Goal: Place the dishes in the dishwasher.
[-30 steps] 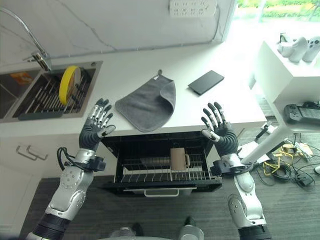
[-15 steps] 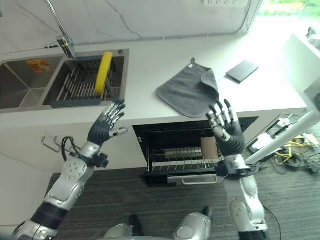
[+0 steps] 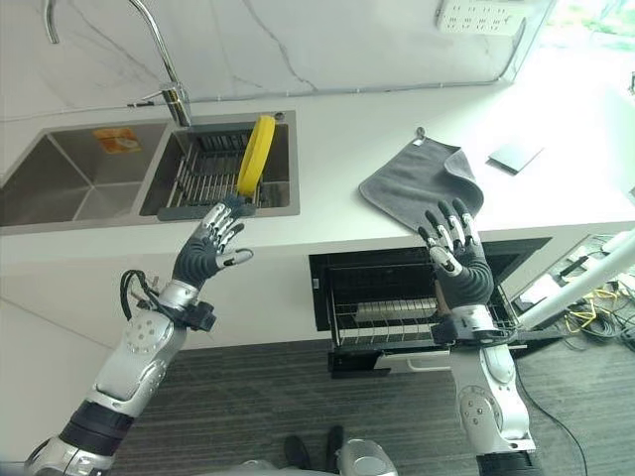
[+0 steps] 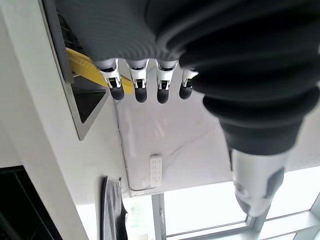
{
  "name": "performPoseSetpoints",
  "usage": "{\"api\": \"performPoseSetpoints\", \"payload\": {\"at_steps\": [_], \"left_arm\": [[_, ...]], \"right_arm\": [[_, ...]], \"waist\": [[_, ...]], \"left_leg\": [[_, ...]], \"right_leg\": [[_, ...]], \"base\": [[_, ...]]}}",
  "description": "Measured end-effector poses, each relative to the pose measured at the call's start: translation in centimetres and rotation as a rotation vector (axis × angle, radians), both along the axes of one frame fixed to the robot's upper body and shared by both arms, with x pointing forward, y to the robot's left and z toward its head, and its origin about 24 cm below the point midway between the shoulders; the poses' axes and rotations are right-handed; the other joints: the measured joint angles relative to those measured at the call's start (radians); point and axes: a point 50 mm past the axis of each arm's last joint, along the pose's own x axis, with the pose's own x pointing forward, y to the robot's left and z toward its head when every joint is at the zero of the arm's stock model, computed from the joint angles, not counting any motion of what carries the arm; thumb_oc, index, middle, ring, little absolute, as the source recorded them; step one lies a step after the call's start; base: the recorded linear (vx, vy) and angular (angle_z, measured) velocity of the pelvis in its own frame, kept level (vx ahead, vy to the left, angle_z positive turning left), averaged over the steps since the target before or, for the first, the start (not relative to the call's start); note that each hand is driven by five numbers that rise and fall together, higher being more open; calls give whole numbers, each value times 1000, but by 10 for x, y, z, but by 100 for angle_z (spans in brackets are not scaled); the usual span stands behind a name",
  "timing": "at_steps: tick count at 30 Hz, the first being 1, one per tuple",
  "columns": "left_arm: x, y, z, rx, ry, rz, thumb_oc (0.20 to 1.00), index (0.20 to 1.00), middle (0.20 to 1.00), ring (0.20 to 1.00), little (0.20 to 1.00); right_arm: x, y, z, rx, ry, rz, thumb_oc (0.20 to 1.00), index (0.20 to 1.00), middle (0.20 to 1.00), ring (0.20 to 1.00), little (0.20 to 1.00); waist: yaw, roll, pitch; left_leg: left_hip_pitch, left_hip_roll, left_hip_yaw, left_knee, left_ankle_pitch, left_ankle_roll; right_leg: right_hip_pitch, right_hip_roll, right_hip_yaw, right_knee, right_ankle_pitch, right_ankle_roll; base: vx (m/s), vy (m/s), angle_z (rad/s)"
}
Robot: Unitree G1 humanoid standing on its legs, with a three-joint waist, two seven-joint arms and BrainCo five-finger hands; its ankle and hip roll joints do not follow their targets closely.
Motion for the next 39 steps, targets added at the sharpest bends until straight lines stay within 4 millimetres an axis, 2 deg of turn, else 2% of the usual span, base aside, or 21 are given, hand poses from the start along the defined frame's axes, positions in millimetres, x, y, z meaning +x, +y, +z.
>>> {"api": "performPoseSetpoints", "payload": {"at_steps": [2,3,4,5,7,8,9,10,12,13,14,16,17,19,20,23,26,33,36,38,39], "left_arm": [[-2,5,-2,3,9,15,1000,1000,1000,1000,1000],[-3,4,-4,-17,15,17,1000,1000,1000,1000,1000],[-4,1,-3,-30,13,9,1000,1000,1000,1000,1000],[-4,-1,-5,-34,19,5,1000,1000,1000,1000,1000],[-8,2,-14,-31,55,14,1000,1000,1000,1000,1000],[-8,5,-17,-20,69,19,1000,1000,1000,1000,1000],[-6,11,-21,-9,87,37,1000,1000,1000,1000,1000],[-5,10,-21,-5,87,23,1000,1000,1000,1000,1000],[-7,9,-22,-5,85,1,1000,1000,1000,1000,1000],[-12,8,-28,-13,103,-5,1000,1000,1000,1000,1000],[-14,10,-30,-16,112,-2,1000,1000,1000,1000,1000],[-9,5,-29,8,109,-41,1000,1000,1000,1000,1000],[-7,5,-27,18,107,-45,1000,1000,1000,1000,1000],[-5,6,-24,35,99,-49,1000,1000,1000,1000,1000],[-5,11,-25,67,115,-43,1000,1000,1000,1000,1000],[-6,17,-26,87,126,-21,1000,1000,1000,1000,1000],[-9,21,-30,82,145,7,1000,1000,1000,1000,1000],[-8,11,-31,-5,136,22,1000,1000,1000,1000,1000],[-15,13,-40,-14,173,33,1000,1000,1000,1000,1000],[-19,15,-45,-19,190,42,1000,1000,1000,1000,1000],[-20,15,-47,-22,195,45,1000,1000,1000,1000,1000]], "right_arm": [[0,1,2,-14,-4,12,1000,1000,1000,1000,1000],[-1,1,1,-14,0,12,1000,1000,1000,1000,1000],[0,1,1,-14,1,13,1000,1000,1000,1000,1000],[1,3,-2,-7,7,24,1000,1000,1000,1000,1000],[6,9,-9,-9,30,46,1000,1000,1000,1000,1000],[5,11,-10,-20,38,52,1000,1000,1000,1000,1000],[4,10,-9,-31,36,51,1000,1000,1000,1000,1000],[3,6,-8,-43,37,43,1000,1000,1000,1000,1000],[-2,2,-13,-64,66,39,1000,1000,1000,1000,1000],[-7,-3,-14,-84,74,29,1000,1000,1000,1000,1000],[-8,2,-16,-54,73,27,1000,1000,1000,1000,1000],[-5,15,-12,-11,40,45,1000,1000,1000,1000,1000],[-5,16,-13,3,43,36,1000,1000,1000,1000,1000],[-5,17,-13,13,46,28,1000,1000,1000,1000,1000],[-6,17,-14,18,50,27,1000,1000,1000,1000,1000],[-4,18,-13,16,50,36,1000,1000,1000,1000,1000],[6,33,-8,1,35,106,1000,1000,1000,1000,1000],[12,28,-8,-59,57,108,1000,1000,1000,1000,1000],[13,27,-7,-92,65,114,1000,1000,1000,1000,1000],[12,28,-8,-88,65,119,1000,1000,1000,1000,1000],[12,29,-7,-92,61,125,1000,1000,1000,1000,1000]], "waist": [[9,-1,-3],[24,-28,-5],[31,-30,-5],[35,-31,-5],[55,-30,-9],[52,-28,-10],[43,-28,-9],[22,-28,-9],[11,1,-9],[16,54,-16],[21,34,-16],[49,-14,-15],[51,-21,-16],[50,-28,-16],[52,-33,-15],[86,-41,-15],[127,-37,-11],[125,2,8],[125,-11,23],[124,-14,25],[124,-17,28]], "left_leg": [[-27,14,1,103,-28,-36],[-165,38,-15,360,-30,-50],[-255,78,-57,482,-40,-60],[-290,112,-117,469,-40,-61],[-239,171,-219,182,-19,-80],[-202,228,-311,23,27,-143],[-183,341,-362,-68,53,-188],[-178,380,-324,-36,53,-189],[-98,270,-249,-28,55,-167],[-24,189,-242,-71,65,-113],[2,135,-210,-89,112,-93],[25,71,-192,-83,101,-32],[32,64,-189,-83,97,-13],[31,60,-181,-83,87,1],[32,63,-157,-82,85,3],[33,77,-99,-82,85,3],[47,96,-26,-82,75,-12],[-17,188,-59,72,32,-83],[-71,191,-194,167,18,-98],[-75,190,-287,105,20,-112],[-73,212,-268,67,27,-122]], "right_leg": [[-1,-10,13,30,-30,-34],[-12,-40,36,39,-33,-47],[-10,-36,38,27,-23,-50],[-5,-28,55,27,-12,-28],[26,2,121,-39,18,20],[44,22,148,-57,37,23],[59,35,172,-56,31,15],[88,14,187,-62,29,11],[137,-54,220,-81,6,67],[144,-74,227,-74,-13,103],[144,-134,228,-32,-45,152],[101,-213,166,83,-50,170],[79,-217,153,114,-60,177],[27,-209,129,120,-17,185],[-13,-211,88,130,32,185],[-15,-206,-19,72,66,193],[10,-164,-108,-49,107,128],[59,-63,-83,-183,127,54],[33,-71,-12,-144,117,36],[36,-72,42,-164,117,37],[36,-74,47,-169,117,37]], "base": [[45,-51,-16],[90,74,-22],[154,169,-28],[249,297,-65],[316,371,-92],[330,390,-92],[373,425,-81],[412,476,-60],[399,427,-36],[368,343,-36],[302,259,-22],[181,169,-14],[93,132,-4],[-5,62,-1],[-64,4,-24],[-92,-45,-64],[-94,-118,-92],[-80,-77,-14],[124,120,-43],[162,173,-52],[125,140,-46]]}}
